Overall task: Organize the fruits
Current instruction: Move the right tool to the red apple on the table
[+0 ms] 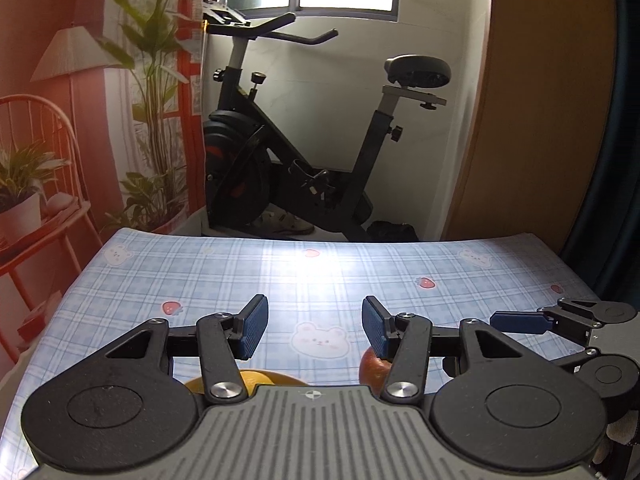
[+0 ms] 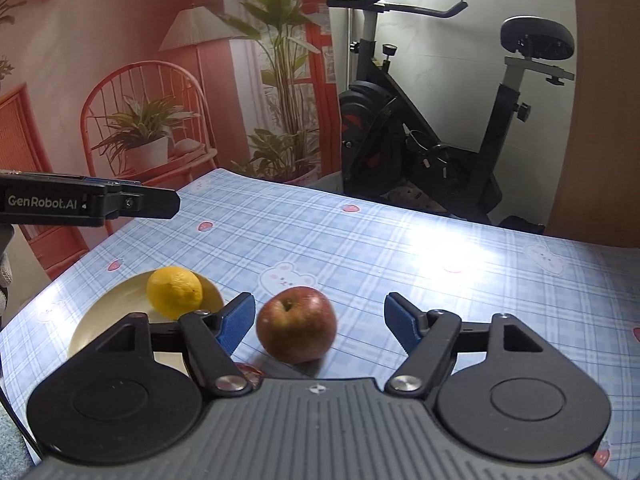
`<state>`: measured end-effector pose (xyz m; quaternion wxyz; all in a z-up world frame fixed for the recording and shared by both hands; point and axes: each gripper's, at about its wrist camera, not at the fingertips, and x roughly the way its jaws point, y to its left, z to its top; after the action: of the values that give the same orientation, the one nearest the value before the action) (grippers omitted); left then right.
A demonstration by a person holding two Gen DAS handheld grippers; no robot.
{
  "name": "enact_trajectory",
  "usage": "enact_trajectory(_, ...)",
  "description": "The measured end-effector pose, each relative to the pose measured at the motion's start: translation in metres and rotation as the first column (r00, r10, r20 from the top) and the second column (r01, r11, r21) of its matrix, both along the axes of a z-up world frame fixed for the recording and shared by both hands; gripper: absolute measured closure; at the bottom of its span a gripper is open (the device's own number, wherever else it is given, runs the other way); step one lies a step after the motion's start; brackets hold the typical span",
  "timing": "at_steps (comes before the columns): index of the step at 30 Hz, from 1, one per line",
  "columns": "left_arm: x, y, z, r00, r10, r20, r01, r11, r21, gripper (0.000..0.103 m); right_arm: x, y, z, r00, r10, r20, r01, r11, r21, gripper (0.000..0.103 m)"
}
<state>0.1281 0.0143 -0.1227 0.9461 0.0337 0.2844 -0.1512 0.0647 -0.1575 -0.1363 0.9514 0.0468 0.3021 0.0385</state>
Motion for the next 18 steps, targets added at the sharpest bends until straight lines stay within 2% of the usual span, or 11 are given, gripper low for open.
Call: enact_trajectory(18, 0.011, -0.013, -0.008, 0.999, -0.038, -0.023, 0.039, 0.999, 0.024, 0.049, -0.005, -0.026, -0.011, 0.999, -0.044, -0.015, 0.045, 0.999, 0.015, 0.029)
